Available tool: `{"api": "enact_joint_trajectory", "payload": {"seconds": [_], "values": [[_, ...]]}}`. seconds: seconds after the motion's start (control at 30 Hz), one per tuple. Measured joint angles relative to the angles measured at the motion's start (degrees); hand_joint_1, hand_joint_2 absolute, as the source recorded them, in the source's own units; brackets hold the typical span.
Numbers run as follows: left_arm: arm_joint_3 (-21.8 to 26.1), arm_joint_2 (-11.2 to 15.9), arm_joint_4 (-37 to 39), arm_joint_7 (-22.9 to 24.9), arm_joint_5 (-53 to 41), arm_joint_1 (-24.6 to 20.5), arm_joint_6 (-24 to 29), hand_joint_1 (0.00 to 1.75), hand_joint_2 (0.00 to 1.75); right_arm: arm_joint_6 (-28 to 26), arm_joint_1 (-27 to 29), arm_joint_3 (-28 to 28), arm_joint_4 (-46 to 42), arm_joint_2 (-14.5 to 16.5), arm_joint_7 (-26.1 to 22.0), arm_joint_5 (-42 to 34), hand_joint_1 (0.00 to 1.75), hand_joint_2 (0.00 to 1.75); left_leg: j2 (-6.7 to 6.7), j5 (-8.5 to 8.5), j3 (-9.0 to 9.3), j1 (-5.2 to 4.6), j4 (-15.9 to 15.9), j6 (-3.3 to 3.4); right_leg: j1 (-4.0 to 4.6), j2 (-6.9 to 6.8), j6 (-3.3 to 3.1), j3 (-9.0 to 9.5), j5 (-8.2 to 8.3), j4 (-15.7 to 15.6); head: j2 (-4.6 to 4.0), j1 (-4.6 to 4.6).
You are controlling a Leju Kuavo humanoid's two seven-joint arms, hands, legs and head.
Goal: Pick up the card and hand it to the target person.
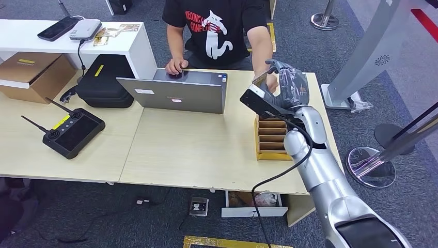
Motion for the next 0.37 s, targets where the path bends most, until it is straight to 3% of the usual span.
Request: {"api": "enact_joint_trajectory", "payload": {"seconds": [0.17,0.37], "values": [[0.0,0.0,0.0,0.1,0.7,0.0,0.0,0.0,0.0,0.0,0.1,0.0,0.3,0.0,-0.7,-1.4,0.0,1.75,0.01,0.0,0.01,0.0,0.0,0.0,0.0,0.01,0.0,-0.01,0.0,0.0,0.0,0.01],[0.4,0.0,0.0,0.3,1.1,0.1,0.3,0.0,0.0,3.3,0.6,-0.3,-0.4,-1.2,-4.6,-8.4,0.0,1.75,0.01,0.0,0.02,-0.01,0.0,0.0,-0.01,0.01,0.0,-0.03,0.0,0.0,0.0,0.0]]}}
